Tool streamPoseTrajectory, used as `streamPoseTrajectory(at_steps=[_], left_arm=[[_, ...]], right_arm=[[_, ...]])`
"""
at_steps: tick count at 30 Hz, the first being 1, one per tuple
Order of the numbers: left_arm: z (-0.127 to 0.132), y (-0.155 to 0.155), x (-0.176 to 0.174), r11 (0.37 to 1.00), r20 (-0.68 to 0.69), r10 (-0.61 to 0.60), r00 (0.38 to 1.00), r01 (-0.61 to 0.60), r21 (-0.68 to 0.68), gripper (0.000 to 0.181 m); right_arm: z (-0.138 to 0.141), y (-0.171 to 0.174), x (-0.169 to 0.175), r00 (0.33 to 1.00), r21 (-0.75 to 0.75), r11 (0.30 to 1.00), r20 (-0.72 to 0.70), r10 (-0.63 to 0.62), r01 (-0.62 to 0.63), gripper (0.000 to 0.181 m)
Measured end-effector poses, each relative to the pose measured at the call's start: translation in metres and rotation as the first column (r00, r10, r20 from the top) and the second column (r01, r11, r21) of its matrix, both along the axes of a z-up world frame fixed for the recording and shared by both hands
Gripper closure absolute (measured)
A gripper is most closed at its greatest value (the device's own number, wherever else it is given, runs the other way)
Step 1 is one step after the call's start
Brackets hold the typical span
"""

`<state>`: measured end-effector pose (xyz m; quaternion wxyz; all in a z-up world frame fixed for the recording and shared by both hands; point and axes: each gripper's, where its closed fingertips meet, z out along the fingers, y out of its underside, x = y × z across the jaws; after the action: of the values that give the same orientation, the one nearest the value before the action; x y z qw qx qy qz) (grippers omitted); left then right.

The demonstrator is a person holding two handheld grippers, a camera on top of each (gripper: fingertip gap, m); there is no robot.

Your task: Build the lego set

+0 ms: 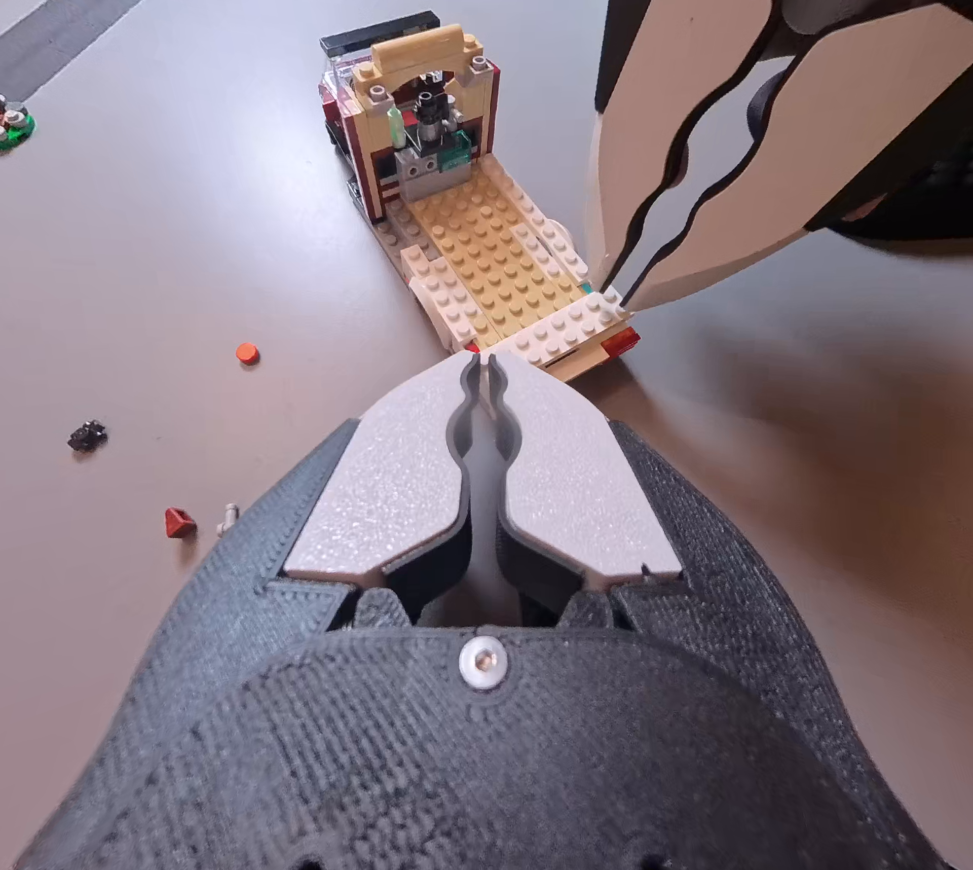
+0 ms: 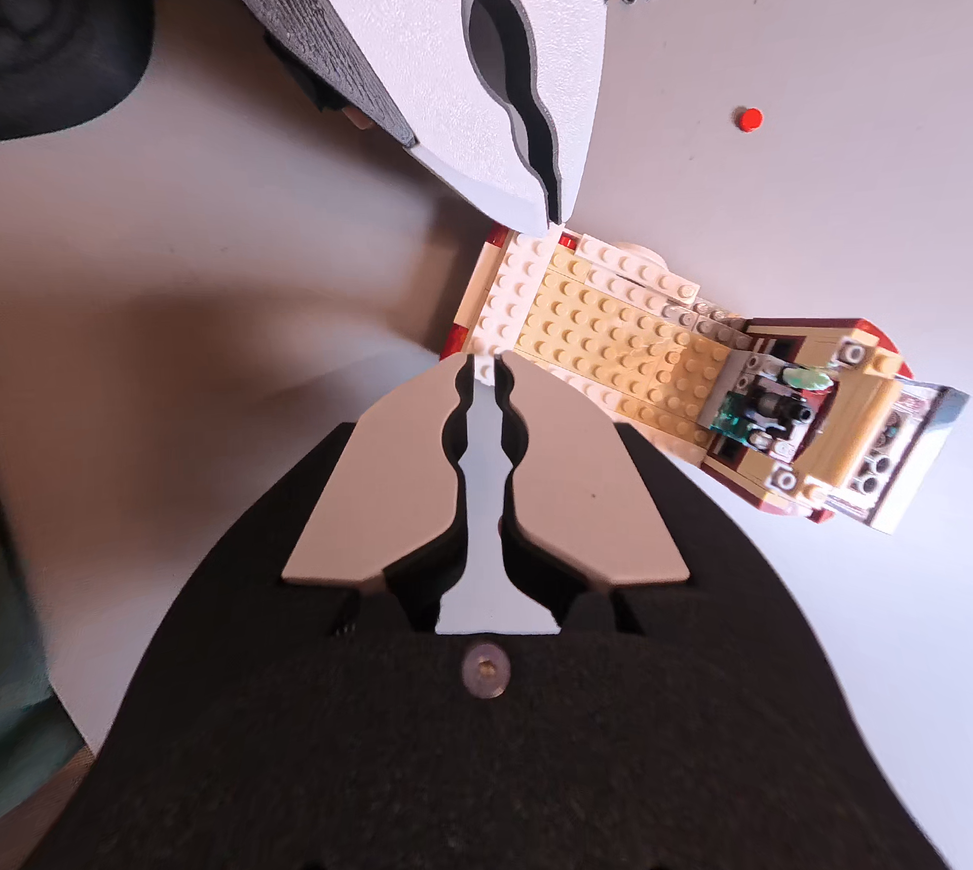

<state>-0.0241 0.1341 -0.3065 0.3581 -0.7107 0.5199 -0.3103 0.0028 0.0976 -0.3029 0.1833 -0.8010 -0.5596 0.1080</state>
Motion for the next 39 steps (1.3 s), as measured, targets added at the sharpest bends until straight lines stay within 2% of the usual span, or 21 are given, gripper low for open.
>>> streamPoseTrajectory(at_steps=[6, 26, 35, 39], left_arm=[[0.0, 0.0, 0.0, 1.0, -0.002, 0.003, 1.0, -0.003, 0.003, 0.178], [0.0, -0.001, 0.001, 1.0, 0.016, 0.003, 1.0, -0.003, -0.015, 0.178], [0.001, -0.005, 0.002, 0.999, 0.024, -0.01, 1.0, 0.011, -0.032, 0.179], [0.001, -0.007, 0.002, 0.999, 0.03, -0.012, 0.999, 0.014, -0.051, 0.174]], right_arm=[[-0.006, -0.002, -0.002, 1.0, -0.03, 0.999, 0.021, 0.018, -0.017, 0.181], [-0.01, -0.002, -0.001, 0.998, -0.15, 0.988, 0.06, 0.034, -0.025, 0.181], [-0.007, -0.003, 0.002, 0.999, -0.138, 0.99, 0.024, 0.035, -0.031, 0.181], [0.008, 0.001, -0.006, 0.995, -0.151, 0.988, -0.098, 0.002, -0.017, 0.175]])
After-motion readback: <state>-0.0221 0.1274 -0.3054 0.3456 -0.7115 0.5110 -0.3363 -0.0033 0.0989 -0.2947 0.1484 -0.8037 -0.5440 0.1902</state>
